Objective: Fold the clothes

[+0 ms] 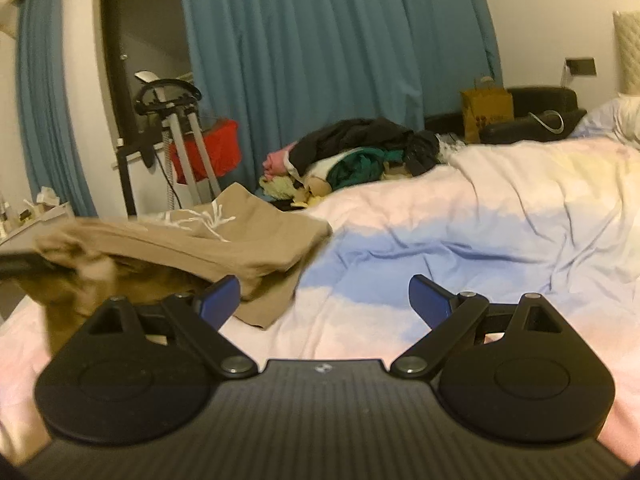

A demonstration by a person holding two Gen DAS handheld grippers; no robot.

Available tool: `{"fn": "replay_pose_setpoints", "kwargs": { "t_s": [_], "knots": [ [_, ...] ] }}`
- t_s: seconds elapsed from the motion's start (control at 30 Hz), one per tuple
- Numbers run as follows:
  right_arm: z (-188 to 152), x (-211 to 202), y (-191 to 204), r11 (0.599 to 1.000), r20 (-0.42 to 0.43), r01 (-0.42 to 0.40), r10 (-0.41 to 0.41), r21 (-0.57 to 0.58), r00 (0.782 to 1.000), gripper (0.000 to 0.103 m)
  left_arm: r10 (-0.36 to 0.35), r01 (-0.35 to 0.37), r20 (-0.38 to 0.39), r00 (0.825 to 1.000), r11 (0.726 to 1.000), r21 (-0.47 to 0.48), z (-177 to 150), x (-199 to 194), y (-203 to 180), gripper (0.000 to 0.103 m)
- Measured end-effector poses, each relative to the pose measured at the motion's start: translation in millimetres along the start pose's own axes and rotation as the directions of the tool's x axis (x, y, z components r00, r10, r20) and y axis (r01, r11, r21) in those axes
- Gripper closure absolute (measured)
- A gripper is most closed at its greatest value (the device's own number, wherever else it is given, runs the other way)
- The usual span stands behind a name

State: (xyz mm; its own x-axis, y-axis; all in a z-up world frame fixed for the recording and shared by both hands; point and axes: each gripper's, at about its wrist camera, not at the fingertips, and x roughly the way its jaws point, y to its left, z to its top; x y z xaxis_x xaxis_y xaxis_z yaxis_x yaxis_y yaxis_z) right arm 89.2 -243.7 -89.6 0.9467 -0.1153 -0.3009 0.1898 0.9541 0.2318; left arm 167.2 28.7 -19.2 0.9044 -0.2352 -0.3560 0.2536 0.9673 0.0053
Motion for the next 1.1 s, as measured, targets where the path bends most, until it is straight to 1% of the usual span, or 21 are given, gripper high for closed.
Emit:
{"fn": "replay_pose_setpoints", "kwargs": {
  "t_s": [0.07, 0.17, 0.3, 0.37, 0.5, 0.57, 0.6, 0.63, 0.67, 0.7, 0.77, 0.8, 0.93, 1.0, 1.03, 1.1],
  "knots": [
    [3.5, -10.4, 5.9, 1.0, 0.018, -0.021, 0.022, -0.011, 1.0, 0.01, -0.019, 0.019, 0.022, 1.0, 1.0, 0.022, 9.8, -28.5, 13.6, 0.086],
    [9.8, -29.7, 17.1, 0.998, 0.046, -0.049, 0.051, -0.033, 0.998, 0.01, -0.016, 0.016, -0.031, 0.999, 1.0, 0.014, 6.4, -44.7, 40.3, 0.086],
    [15.1, -59.5, 38.0, 0.993, 0.048, -0.109, 0.112, -0.051, 0.993, 0.01, -0.01, 0.01, -0.109, 0.994, 1.0, 0.0, 0.3, -63.7, 76.6, 0.086],
    [12.7, -69.1, 51.0, 0.988, 0.021, -0.145, 0.146, -0.053, 0.989, 0.01, -0.007, 0.006, -0.148, 0.989, 1.0, -0.006, -2.7, -73.2, 94.7, 0.085],
    [-5.7, -67.1, 85.5, 0.968, -0.049, -0.211, 0.206, -0.136, 0.977, 0.01, -0.002, -0.002, -0.225, 0.974, 1.0, -0.019, -8.8, -92.3, 131.0, 0.083],
    [-15.4, -65.3, 103.1, 0.953, -0.086, -0.245, 0.233, -0.178, 0.969, 0.01, 0.008, -0.035, -0.296, 0.955, 0.996, -0.084, -21.4, -82.9, 147.2, 0.079],
    [-21.4, -60.1, 112.8, 0.943, -0.117, -0.268, 0.249, -0.198, 0.962, 0.01, 0.004, -0.046, -0.319, 0.948, 0.991, -0.125, -25.1, -81.1, 154.0, 0.078],
    [-27.9, -52.3, 123.6, 0.931, -0.152, -0.292, 0.263, -0.217, 0.953, 0.01, -0.001, -0.055, -0.333, 0.943, 0.986, -0.159, -27.4, -82.3, 158.4, 0.073],
    [-34.3, -44.4, 134.3, 0.919, -0.184, -0.312, 0.273, -0.241, 0.944, 0.01, 0.002, -0.062, -0.341, 0.94, 0.984, -0.166, -29.0, -86.8, 158.8, 0.066],
    [-41.0, -37.3, 145.3, 0.905, -0.208, -0.33, 0.28, -0.267, 0.937, 0.01, 0.006, -0.068, -0.347, 0.938, 0.984, -0.167, -30.5, -91.9, 158.3, 0.063],
    [-53.3, -23.4, 166.6, 0.88, -0.23, -0.362, 0.3, -0.308, 0.926, 0.01, 0.032, -0.083, -0.357, 0.934, 0.988, -0.13, -28.4, -111.9, 157.5, 0.045],
    [-58.7, -15.2, 177.6, 0.872, -0.241, -0.369, 0.302, -0.321, 0.922, 0.01, 0.048, -0.092, -0.361, 0.931, 0.99, -0.105, -26.2, -121.0, 156.1, 0.041],
    [-77.8, 19.1, 216.0, 0.845, -0.285, -0.375, 0.279, -0.382, 0.917, 0.01, 0.144, -0.15, -0.335, 0.931, 0.989, 0.01, -16.2, -147.0, 137.2, 0.02],
    [-86.2, 30.5, 227.5, 0.835, -0.283, -0.334, 0.225, -0.437, 0.932, 0.01, 0.171, -0.162, -0.318, 0.933, 0.985, 0.056, -14.6, -158.0, 127.7, 0.019],
    [-84.9, 31.3, 225.1, 0.848, -0.253, -0.304, 0.209, -0.435, 0.945, 0.01, 0.18, -0.163, -0.311, 0.933, 0.983, 0.078, -13.6, -160.8, 120.9, 0.019],
    [-77.6, 29.3, 213.4, 0.886, -0.168, -0.237, 0.184, -0.398, 0.969, 0.01, 0.195, -0.165, -0.297, 0.935, 0.979, 0.123, -11.4, -165.1, 106.2, 0.018]
  ]
}}
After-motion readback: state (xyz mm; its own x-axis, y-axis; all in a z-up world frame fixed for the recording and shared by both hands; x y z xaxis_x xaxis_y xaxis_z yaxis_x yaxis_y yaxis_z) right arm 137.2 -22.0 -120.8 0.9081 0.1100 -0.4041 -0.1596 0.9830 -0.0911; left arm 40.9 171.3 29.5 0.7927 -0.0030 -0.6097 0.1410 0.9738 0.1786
